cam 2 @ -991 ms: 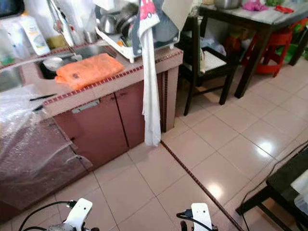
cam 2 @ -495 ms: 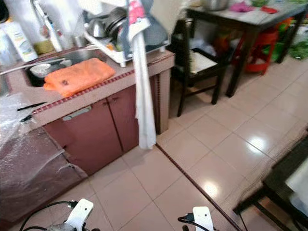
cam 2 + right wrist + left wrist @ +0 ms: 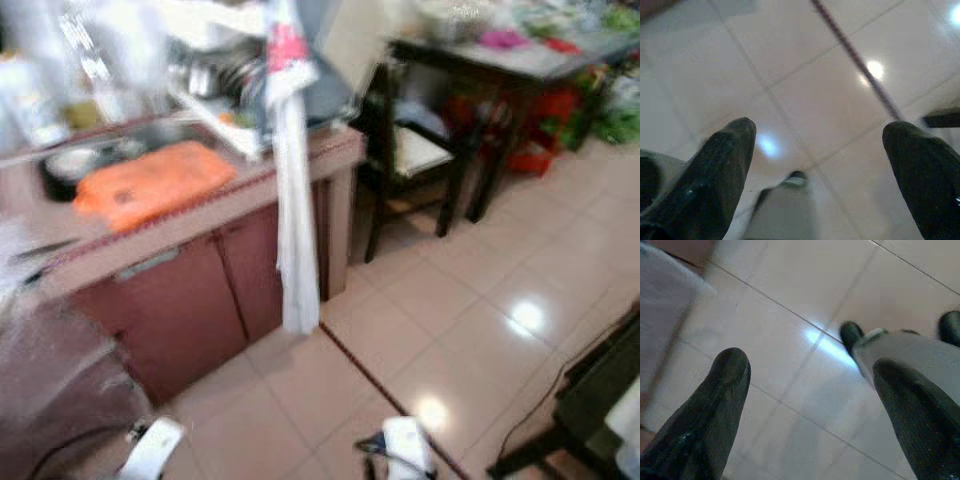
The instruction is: Kitchen organization
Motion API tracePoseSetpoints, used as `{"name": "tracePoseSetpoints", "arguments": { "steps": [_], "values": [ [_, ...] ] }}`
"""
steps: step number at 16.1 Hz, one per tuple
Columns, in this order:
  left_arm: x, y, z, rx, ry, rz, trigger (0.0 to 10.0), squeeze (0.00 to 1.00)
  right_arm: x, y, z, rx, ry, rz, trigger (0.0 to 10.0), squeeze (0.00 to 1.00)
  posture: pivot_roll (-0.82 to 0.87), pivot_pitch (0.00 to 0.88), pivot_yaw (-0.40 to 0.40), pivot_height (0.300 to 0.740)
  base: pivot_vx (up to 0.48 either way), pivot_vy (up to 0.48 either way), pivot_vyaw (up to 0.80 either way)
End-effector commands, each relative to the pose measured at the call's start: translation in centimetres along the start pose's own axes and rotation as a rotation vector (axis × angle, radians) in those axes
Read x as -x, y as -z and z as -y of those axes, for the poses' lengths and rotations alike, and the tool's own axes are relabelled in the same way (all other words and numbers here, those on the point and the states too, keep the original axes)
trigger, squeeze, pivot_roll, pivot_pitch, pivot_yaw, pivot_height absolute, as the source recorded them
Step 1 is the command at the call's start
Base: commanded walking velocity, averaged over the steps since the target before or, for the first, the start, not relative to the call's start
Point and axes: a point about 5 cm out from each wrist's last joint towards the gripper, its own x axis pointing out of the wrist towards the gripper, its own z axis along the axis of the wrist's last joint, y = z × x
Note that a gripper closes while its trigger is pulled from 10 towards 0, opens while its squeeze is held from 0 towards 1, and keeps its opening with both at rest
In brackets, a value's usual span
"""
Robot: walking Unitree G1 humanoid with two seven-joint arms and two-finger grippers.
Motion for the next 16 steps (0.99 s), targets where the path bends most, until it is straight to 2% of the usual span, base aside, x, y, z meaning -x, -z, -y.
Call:
{"name": "tracePoseSetpoints", "arguments": {
  "steps": [1, 7, 9, 10, 12, 16],
  "values": [
    [-0.1, -1.2, 0.3, -0.013, 0.002, 0.032, 10.0, 0.0, 0.2, 0.5, 1.2, 0.003, 0.032, -0.015, 10.0, 0.0, -0.04, 0.0, 0.059, 0.74, 0.0, 0.0, 0.0],
    [-0.1, -0.8, 0.3, 0.078, -0.025, 0.003, 10.0, 0.0, 0.2, 0.4, 1.8, -0.08, 0.054, -0.014, 10.0, 0.0, -0.03, 0.0, 0.037, 0.74, 0.0, 0.0, 0.0],
    [-0.2, -0.7, 0.3, 0.13, -0.052, 0.005, 10.0, 0.0, 0.1, 0.0, 2.2, -0.113, 0.061, -0.008, 10.0, 0.0, -0.02, 0.0, 0.02, 0.74, 0.0, 0.0, 0.0],
    [-0.2, -0.6, 0.4, 0.202, -0.057, 0.001, 10.0, 0.0, 0.1, -0.4, 2.7, -0.17, 0.074, 0.003, 10.0, 0.0, -0.01, 0.0, 0.009, 0.74, 0.0, 0.0, 0.0],
    [-0.2, -0.4, 0.5, 0.257, -0.057, -0.016, 10.0, 0.0, 0.0, -0.8, 3.1, -0.207, 0.084, 0.009, 10.0, 0.0, 0.0, 0.0, 0.0, 0.74, 0.0, 0.0, 0.0],
    [-0.2, -0.4, 0.6, 0.266, -0.058, -0.015, 10.0, 0.0, 0.0, -0.9, 3.1, -0.211, 0.079, 0.003, 10.0, 0.0, 0.01, 0.0, -0.013, 0.74, 0.0, 0.0, 0.0]
  ]
}}
